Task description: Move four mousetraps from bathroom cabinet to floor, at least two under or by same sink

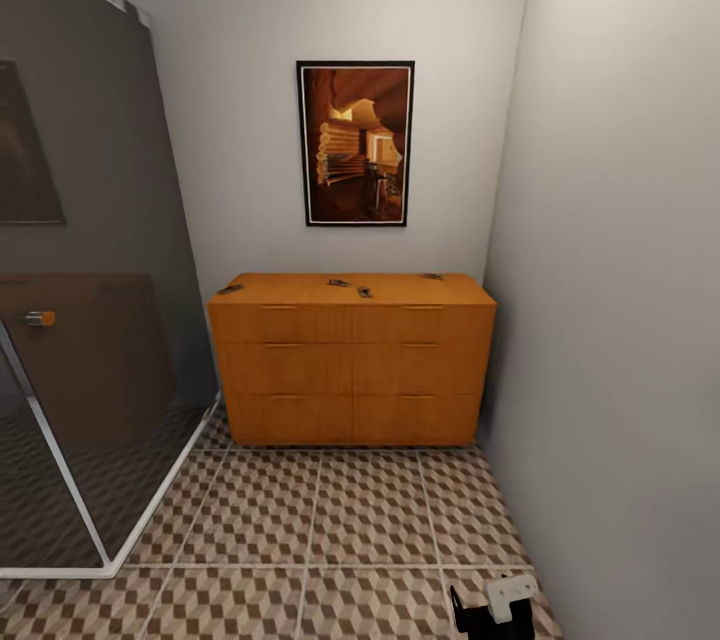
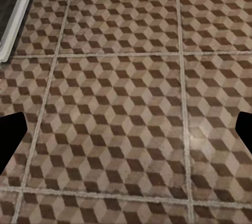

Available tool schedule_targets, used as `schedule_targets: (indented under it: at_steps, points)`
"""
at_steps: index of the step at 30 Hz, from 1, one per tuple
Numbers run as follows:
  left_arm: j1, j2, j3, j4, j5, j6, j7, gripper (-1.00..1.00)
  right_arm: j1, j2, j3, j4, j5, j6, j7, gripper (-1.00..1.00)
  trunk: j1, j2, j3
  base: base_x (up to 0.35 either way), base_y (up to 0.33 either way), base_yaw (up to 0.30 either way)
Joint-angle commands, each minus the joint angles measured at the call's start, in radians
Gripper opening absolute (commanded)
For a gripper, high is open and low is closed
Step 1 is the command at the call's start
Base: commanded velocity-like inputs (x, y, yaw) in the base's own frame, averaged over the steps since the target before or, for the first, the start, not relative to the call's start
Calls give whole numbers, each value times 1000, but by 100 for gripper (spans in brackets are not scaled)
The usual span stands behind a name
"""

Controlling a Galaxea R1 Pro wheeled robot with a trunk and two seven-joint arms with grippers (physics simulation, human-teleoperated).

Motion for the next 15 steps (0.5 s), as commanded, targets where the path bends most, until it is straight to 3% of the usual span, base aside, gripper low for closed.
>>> schedule_targets:
  at_steps: [1,15]
  points:
    - [-1,0,-1,1,0,-3,3,100,0,0,0,0,7,-2,-3,100,0,-1,-1,35,0,43]
    - [-1,0,-1,1,0,-3,3,100,0,-3,0,0,7,-3,-3,100,0,-1,-1,4,0,5]
